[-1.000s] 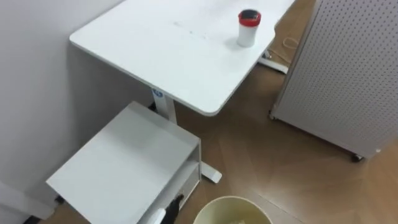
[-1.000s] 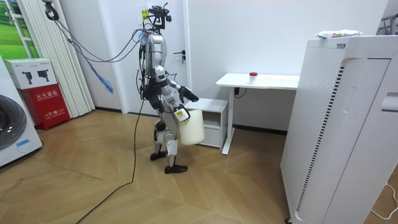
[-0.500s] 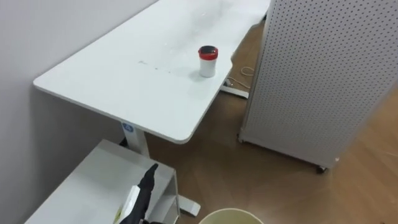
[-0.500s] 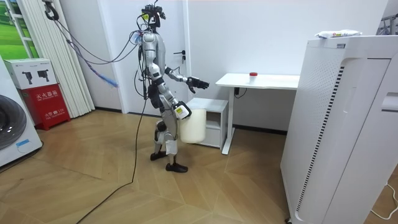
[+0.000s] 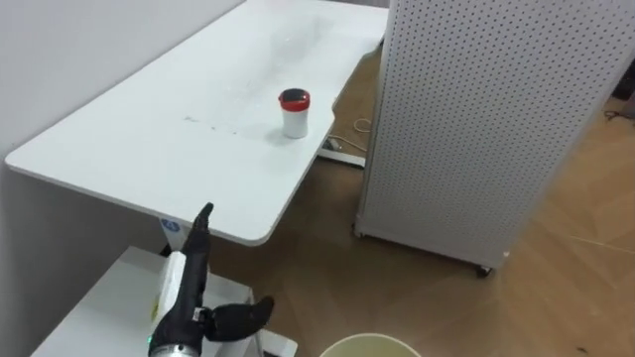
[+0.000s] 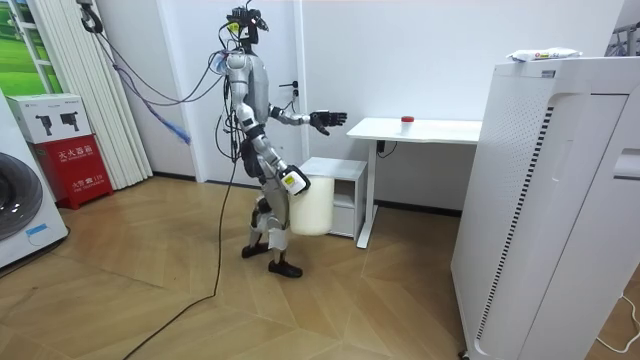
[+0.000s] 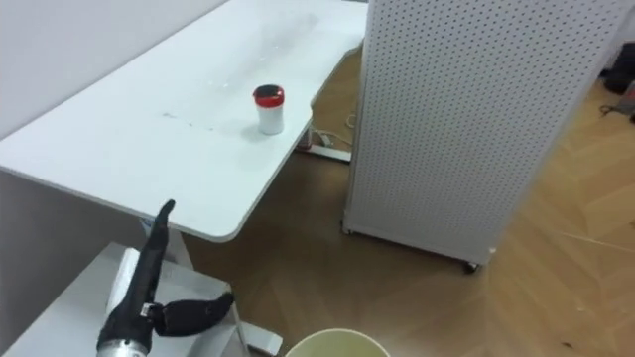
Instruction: Pick garbage
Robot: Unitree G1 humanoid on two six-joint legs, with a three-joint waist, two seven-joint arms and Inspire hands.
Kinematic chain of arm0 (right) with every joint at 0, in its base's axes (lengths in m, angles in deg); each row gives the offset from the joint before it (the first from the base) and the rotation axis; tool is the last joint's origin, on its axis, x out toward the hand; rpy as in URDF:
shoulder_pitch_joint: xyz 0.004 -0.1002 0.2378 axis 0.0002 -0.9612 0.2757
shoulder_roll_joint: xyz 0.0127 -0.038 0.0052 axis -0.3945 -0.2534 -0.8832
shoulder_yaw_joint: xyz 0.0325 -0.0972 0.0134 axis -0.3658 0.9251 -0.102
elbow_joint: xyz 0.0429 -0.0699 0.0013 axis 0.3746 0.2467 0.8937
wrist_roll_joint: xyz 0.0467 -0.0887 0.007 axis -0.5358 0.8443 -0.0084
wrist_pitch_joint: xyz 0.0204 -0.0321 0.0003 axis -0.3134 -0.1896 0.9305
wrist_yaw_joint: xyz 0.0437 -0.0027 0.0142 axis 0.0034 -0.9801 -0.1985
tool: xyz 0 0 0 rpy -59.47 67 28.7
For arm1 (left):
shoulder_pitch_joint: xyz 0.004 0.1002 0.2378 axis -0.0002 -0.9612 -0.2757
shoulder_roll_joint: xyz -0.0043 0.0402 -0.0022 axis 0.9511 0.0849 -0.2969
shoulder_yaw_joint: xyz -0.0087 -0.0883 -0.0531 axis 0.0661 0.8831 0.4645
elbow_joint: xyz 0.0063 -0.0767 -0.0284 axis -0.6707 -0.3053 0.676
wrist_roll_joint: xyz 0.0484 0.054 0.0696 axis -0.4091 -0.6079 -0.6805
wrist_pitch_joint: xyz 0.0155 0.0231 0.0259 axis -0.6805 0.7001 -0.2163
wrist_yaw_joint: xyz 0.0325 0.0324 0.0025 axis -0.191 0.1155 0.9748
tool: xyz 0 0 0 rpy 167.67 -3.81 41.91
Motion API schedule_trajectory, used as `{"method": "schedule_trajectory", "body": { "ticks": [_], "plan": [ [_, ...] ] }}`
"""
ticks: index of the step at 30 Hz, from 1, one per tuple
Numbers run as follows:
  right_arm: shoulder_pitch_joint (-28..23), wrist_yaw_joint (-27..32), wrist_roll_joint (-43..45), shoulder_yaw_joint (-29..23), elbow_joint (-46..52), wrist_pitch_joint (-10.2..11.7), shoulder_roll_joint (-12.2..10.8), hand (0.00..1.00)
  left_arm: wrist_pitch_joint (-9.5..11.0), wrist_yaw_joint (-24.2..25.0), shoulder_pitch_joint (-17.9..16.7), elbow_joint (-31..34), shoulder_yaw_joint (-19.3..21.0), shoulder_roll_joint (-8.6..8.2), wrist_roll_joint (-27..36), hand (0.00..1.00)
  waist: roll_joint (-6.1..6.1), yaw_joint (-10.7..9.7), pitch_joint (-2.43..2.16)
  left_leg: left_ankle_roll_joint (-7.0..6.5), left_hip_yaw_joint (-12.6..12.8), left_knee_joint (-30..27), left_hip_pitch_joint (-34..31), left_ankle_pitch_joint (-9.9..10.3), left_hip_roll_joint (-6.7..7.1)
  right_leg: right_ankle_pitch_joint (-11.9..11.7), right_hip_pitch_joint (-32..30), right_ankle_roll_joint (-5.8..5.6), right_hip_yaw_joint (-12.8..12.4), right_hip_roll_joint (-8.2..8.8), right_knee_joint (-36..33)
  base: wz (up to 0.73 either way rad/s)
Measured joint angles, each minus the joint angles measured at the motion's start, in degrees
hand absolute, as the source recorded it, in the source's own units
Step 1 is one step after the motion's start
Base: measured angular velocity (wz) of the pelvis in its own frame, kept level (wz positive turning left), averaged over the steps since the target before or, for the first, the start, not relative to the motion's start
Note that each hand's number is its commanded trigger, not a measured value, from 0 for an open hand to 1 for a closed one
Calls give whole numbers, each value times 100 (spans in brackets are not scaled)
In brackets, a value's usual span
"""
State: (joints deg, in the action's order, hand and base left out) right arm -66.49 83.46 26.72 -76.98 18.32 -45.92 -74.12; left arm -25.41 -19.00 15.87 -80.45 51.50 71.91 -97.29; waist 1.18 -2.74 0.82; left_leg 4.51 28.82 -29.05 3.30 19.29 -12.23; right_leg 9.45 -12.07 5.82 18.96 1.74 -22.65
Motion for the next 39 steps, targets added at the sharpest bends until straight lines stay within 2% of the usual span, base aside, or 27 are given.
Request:
{"method": "schedule_trajectory", "body": {
  "ticks": [1, 2, 3, 4, 5, 6, 7, 9, 10, 11, 12, 13, 18, 22, 25, 26, 28, 30, 32, 33, 34, 35, 36, 37, 38, 39],
  "plan": [
    [-7, -23, 10, 0, 1, 0, 2, 100, 0, -9, -11, -11, 37, -9, 38, 0, 27, 9, 10, -158, -244, -606, -238, -107, -93, 40, 20, 34, -149, -60, -29, -37],
    [-28, -31, 14, 0, 2, 0, 65, 100, 2, -25, -61, -12, 25, -37, 178, 0, 3, 69, 31, -343, -927, -1431, -682, -298, -104, 72, 123, 90, -446, -199, -22, -55],
    [-75, 11, -11, -13, 5, 0, 118, 100, 21, -30, -92, -9, 11, -60, 274, 0, -31, 169, 12, -373, -1431, -1677, -998, -275, 71, 103, 203, 120, -670, -284, 1, -65],
    [-91, 41, -6, -12, 5, 0, 123, 100, 54, -43, -92, 0, 19, -58, 317, 0, -18, 223, 15, -381, -1580, -1652, -1138, -265, 183, 115, 223, 134, -796, -313, -3, -90],
    [-104, 103, 5, -17, 5, -2, 121, 100, 123, -143, -91, 40, 46, -60, 313, 0, 8, 376, 22, -379, -1815, -1452, -1377, -260, 393, 115, 257, 153, -1040, -371, 0, -110],
    [-112, 142, 14, -14, 5, -6, 123, 100, 219, -223, -90, 53, 98, -62, 318, 0, 32, 499, 20, -324, -2011, -1125, -1583, -293, 523, 83, 273, 185, -1133, -398, -6, -106],
    [-110, 161, 22, -15, 10, -7, 122, 100, 262, -242, -90, 71, 148, -63, 317, 0, 20, 520, 12, -283, -2102, -906, -1673, -318, 594, 85, 286, 214, -1186, -426, -9, -83],
    [-133, 167, 25, -21, 31, -8, 143, 100, 359, -281, -85, 82, 268, -69, 315, 0, -10, 559, -33, -205, -2271, 48, -1775, -517, 728, 144, 346, 247, -1386, -527, -10, -63],
    [-155, 166, 25, -50, 55, -7, 147, 100, 360, -290, -85, 85, 276, -69, 316, 0, -25, 570, -52, -207, -2301, 223, -1767, -590, 757, 164, 359, 242, -1394, -539, -10, -59],
    [-176, 174, 24, -102, 66, -8, 151, 100, 360, -310, -90, 98, 279, -69, 312, 0, -53, 583, -85, -245, -2400, 410, -1729, -789, 823, 204, 412, 219, -1403, -549, -8, -51],
    [-176, 203, 24, -130, 74, -11, 147, 100, 360, -342, -100, 163, 278, -66, 310, 0, -62, 586, -87, -331, -2457, 520, -1639, -1020, 881, 240, 450, 182, -1397, -549, 6, -47],
    [-177, 219, 25, -145, 81, -19, 132, 100, 360, -362, -111, 210, 278, -62, 311, 0, -57, 589, -86, -367, -2453, 535, -1597, -1066, 900, 253, 474, 170, -1394, -535, 21, -35],
    [-418, 205, 276, -223, 496, -126, 123, 100, 360, -422, -160, 249, 284, -63, 336, 0, -66, 457, -74, -471, -2383, 614, -1246, -871, 1012, 400, 844, 32, -1265, -392, 287, -2],
    [-474, 149, 501, -222, 672, -125, 82, 100, 357, -424, -161, 246, 320, -55, 386, 0, -86, 448, -53, -471, -2361, 336, -1227, -639, 1002, 619, 907, 10, -1285, -375, 124, -2],
    [-459, 143, 638, -209, 686, -124, 65, 100, 357, -456, -168, 189, 324, -86, 390, 0, -80, 477, -10, -452, -2365, -188, -1356, -530, 992, 852, 913, 34, -1288, -343, -141, 0],
    [-468, 141, 671, -193, 703, -117, 72, 100, 357, -477, -181, 185, 328, -84, 407, 0, -74, 474, 6, -450, -2363, -564, -1508, -531, 965, 943, 917, 55, -1264, -334, -235, 0],
    [-542, 145, 668, -159, 706, -117, 93, 100, 354, -536, -274, 183, 326, -80, 606, 0, -113, 459, 28, -432, -2390, -1465, -1829, -546, 823, 1128, 980, 122, -1237, -410, -430, 0],
    [-578, 152, 674, -162, 722, -123, 87, 100, 353, -612, -292, 189, 328, -78, 659, 0, -92, 464, 47, -366, -2421, -1980, -2093, -629, 775, 1250, 998, 180, -1275, -451, -597, 0],
    [-581, 166, 657, -169, 784, -127, 92, 100, 353, -625, -302, 191, 348, -77, 761, 0, -64, 465, 58, -348, -2419, -1997, -2337, -647, 813, 1325, 1008, 225, -1307, -459, -641, 9],
    [-583, 174, 656, -171, 807, -127, 108, 100, 354, -635, -290, 191, 356, -76, 766, 0, -20, 431, 70, -363, -2435, -1675, -2521, -639, 898, 1352, 1009, 237, -1313, -449, -621, 14],
    [-584, 181, 656, -170, 806, -127, 112, 100, 355, -649, -290, 192, 357, -76, 766, 0, -10, 435, 60, -350, -2424, -1462, -2614, -650, 911, 1363, 1014, 236, -1318, -437, -596, 0],
    [-584, 218, 667, -169, 804, -127, 111, 100, 355, -660, -295, 194, 362, -78, 760, 0, 4, 471, 48, -326, -2418, -920, -2743, -707, 1010, 1374, 1060, 229, -1337, -429, -517, -6],
    [-595, 227, 677, -168, 803, -128, 104, 100, 355, -674, -305, 195, 367, -78, 749, 0, 5, 486, 36, -315, -2419, -284, -2794, -879, 1055, 1379, 1177, 219, -1322, -431, -365, -4],
    [-602, 236, 677, -168, 802, -128, 101, 100, 355, -686, -309, 196, 371, -78, 726, 0, 7, 482, 33, -330, -2429, 38, -2790, -1004, 1093, 1385, 1263, 207, -1312, -431, -279, 0],
    [-609, 258, 688, -167, 795, -130, 95, 100, 356, -724, -326, 202, 377, -69, 694, 0, 30, 500, 15, -436, -2434, 424, -2755, -1465, 1149, 1404, 1413, 171, -1333, -419, -129, -3],
    [-607, 277, 698, -169, 798, -130, 98, 100, 356, -751, -335, 217, 390, -66, 696, 0, 53, 515, -56, -590, -2438, 547, -2659, -1793, 1229, 1441, 1508, 100, -1333, -376, -42, 0]
  ]
}}
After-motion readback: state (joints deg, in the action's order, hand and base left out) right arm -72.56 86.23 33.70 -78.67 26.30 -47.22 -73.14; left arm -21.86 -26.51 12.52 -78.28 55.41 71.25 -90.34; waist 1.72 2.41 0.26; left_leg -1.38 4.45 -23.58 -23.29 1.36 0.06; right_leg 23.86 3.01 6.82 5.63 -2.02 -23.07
